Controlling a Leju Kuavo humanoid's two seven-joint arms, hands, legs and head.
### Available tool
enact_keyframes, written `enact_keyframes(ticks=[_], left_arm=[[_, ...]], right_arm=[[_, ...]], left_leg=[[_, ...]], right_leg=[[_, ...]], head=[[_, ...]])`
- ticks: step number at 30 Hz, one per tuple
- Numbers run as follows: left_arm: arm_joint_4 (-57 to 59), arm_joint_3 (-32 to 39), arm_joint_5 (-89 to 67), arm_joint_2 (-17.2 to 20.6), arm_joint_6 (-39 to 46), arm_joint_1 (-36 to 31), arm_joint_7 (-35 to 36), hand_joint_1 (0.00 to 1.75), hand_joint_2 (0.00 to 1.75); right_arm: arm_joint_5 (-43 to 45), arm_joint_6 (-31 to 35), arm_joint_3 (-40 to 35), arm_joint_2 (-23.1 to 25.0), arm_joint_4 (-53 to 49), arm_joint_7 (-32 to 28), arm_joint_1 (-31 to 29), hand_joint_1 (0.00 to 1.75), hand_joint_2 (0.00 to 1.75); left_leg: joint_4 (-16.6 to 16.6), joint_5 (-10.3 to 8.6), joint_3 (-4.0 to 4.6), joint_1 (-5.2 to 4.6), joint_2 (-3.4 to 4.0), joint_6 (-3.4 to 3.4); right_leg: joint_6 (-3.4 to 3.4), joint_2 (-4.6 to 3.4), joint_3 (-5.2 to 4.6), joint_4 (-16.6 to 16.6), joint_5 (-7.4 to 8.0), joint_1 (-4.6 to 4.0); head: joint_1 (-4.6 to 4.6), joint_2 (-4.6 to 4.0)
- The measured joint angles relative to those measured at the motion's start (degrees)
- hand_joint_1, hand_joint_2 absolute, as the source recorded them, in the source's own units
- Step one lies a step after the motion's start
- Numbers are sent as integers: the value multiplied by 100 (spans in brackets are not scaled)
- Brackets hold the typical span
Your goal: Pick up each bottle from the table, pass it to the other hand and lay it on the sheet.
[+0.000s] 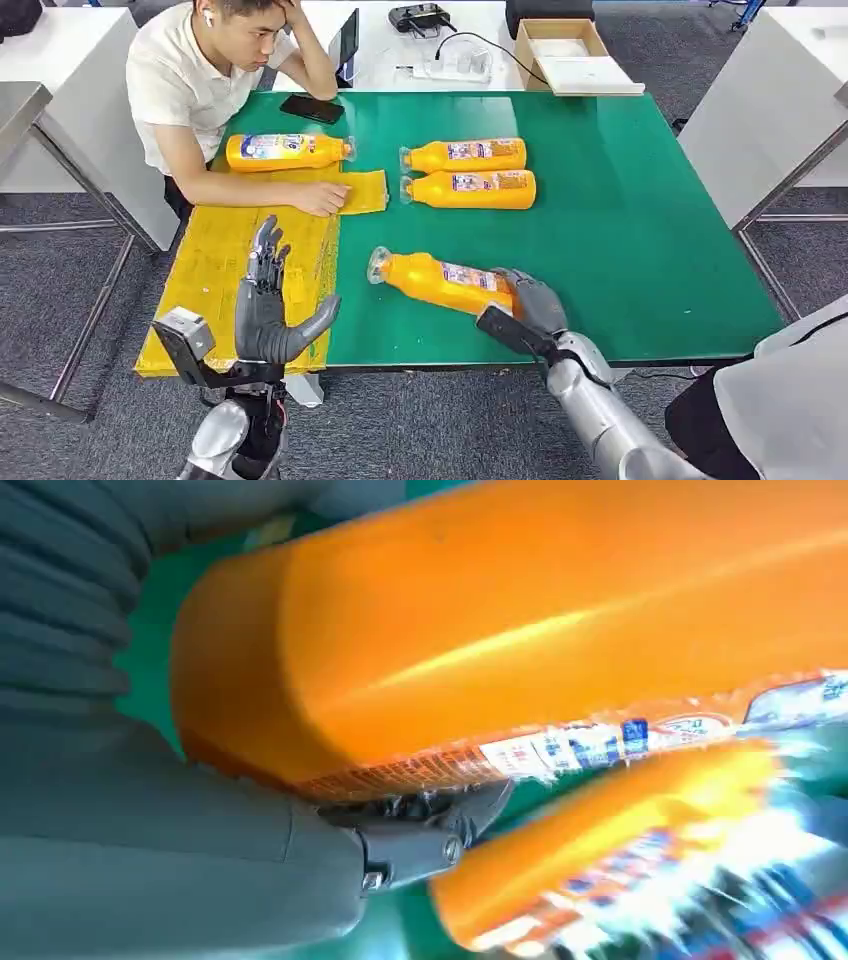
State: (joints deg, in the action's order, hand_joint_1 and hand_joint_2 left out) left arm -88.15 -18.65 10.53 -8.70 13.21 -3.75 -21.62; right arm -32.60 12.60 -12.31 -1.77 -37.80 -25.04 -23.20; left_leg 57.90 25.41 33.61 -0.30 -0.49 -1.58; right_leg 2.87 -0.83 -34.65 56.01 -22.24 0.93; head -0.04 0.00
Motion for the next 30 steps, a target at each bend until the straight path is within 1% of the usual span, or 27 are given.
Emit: enact_keyframes(ticks=[1,4,7,10,15,19,22,30], left_arm=[[94,-39,35,-18,85,15,55,0,175],[373,-164,268,-37,157,98,126,0,175],[531,-295,550,-48,28,136,188,0,175],[590,-409,792,-50,-97,153,267,0,175],[596,-525,1115,-50,-215,171,415,0,175],[594,-647,1673,-50,-659,197,678,0,175],[539,-756,1902,-50,-1026,233,695,0,175],[426,-896,2002,-37,-1223,247,658,0,175]], right_arm=[[206,171,7,66,-335,-95,232,175,175],[668,580,4,240,-1293,-302,752,175,175],[838,830,-11,356,-1963,-440,1050,175,175],[1051,968,-42,452,-2358,-552,1222,175,175],[1331,1081,-131,597,-2624,-772,1360,175,175],[1414,1105,-267,706,-2733,-860,1419,175,175],[1385,1042,-448,780,-2703,-860,1400,175,175],[1330,963,-724,881,-2547,-860,1331,175,175]], left_leg=[[0,-1,11,1,-14,0],[0,-3,43,1,-12,0],[0,-2,56,1,-14,0],[0,0,65,-2,-12,-1],[0,0,67,-3,-14,-1],[0,0,67,-1,-13,-1],[0,0,67,0,-12,0],[0,0,70,-1,-13,-1]], right_leg=[[1,10,-5,2,-3,0],[1,11,-40,6,-2,0],[0,11,-49,5,-4,2],[0,11,-57,4,-4,5],[1,12,-58,2,-4,5],[1,11,-59,3,-4,3],[0,11,-60,4,-5,3],[0,12,-60,4,-5,4]], head=[[9,0],[4,0],[9,-2],[9,0],[7,-2],[7,0],[7,0],[7,-2]])
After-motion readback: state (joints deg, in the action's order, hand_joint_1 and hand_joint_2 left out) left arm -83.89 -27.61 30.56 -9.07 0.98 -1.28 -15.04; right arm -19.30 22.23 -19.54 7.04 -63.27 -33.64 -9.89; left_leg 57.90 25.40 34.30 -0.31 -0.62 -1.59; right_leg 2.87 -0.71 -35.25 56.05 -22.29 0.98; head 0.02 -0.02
